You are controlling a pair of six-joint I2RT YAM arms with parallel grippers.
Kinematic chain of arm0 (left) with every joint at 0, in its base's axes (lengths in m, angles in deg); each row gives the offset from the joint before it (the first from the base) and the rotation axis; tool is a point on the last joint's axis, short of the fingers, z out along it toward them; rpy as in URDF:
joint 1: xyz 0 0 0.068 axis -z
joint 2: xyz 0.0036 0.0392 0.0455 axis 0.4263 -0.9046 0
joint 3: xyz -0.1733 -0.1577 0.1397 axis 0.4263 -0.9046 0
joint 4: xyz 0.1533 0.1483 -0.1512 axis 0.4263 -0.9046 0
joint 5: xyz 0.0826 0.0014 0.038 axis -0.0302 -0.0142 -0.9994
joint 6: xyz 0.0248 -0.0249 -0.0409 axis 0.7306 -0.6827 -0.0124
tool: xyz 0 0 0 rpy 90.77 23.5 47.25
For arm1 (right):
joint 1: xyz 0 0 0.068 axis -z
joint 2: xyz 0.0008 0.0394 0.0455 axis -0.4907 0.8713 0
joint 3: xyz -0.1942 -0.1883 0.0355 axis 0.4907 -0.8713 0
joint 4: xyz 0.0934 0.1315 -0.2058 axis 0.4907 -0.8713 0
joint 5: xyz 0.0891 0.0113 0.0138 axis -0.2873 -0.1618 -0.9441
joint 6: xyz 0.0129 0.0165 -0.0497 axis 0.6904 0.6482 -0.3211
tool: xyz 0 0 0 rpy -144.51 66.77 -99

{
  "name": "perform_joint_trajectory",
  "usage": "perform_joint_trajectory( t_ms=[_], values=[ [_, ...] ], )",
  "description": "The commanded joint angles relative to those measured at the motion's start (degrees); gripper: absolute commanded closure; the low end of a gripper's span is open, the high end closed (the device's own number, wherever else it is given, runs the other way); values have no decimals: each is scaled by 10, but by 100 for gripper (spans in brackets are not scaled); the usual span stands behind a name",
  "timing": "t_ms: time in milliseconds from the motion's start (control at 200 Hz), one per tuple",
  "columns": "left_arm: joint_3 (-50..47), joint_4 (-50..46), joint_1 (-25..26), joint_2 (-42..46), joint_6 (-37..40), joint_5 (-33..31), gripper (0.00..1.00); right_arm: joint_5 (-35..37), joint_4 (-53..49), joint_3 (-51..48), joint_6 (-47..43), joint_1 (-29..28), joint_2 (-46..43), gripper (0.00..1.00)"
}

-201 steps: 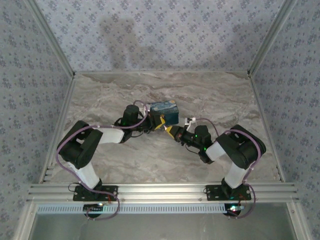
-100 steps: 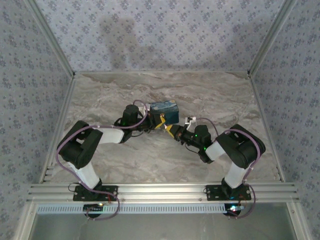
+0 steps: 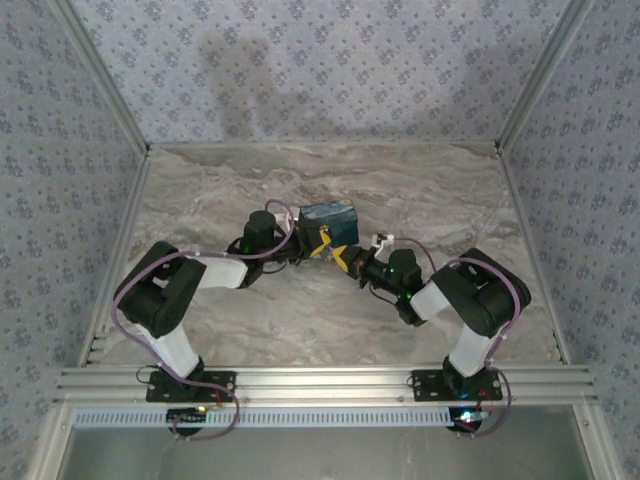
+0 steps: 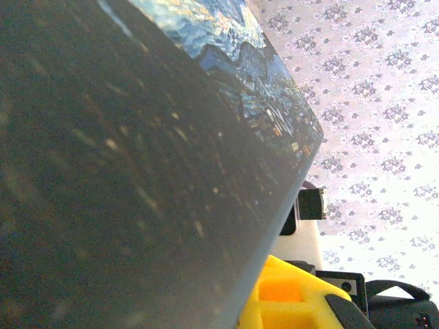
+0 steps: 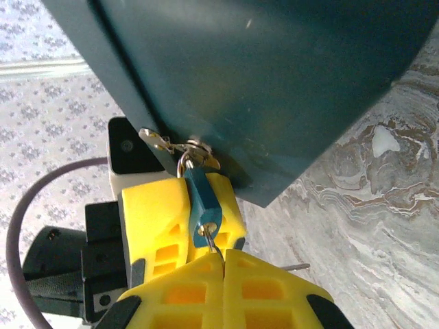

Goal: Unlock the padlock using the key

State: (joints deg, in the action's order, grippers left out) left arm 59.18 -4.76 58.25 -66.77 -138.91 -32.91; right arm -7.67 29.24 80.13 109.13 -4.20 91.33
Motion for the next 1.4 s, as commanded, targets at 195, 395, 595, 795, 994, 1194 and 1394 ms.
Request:
perform_joint_trajectory(
  t_ms=[195, 395, 595, 795, 994, 1194, 1394],
  values=[
    [-5, 70, 6, 1, -10, 36, 100, 34, 15, 19, 52, -9, 27, 100],
    [-1, 69, 20, 1, -5, 46, 100, 38, 15, 50, 38, -20, 45, 100],
    [0, 62, 47, 11, 7, 55, 100, 45, 14, 70, 35, -21, 56, 100],
    [-4, 57, 53, 17, 11, 66, 100, 42, 15, 75, 26, -21, 50, 100],
    [-2, 55, 61, 14, 13, 75, 100, 36, 14, 72, 23, -22, 51, 100],
    [0, 53, 62, 12, 12, 81, 100, 36, 13, 65, 17, -22, 51, 100],
    [1, 48, 62, 12, 14, 80, 100, 34, 14, 64, 25, -22, 49, 100]
  ],
)
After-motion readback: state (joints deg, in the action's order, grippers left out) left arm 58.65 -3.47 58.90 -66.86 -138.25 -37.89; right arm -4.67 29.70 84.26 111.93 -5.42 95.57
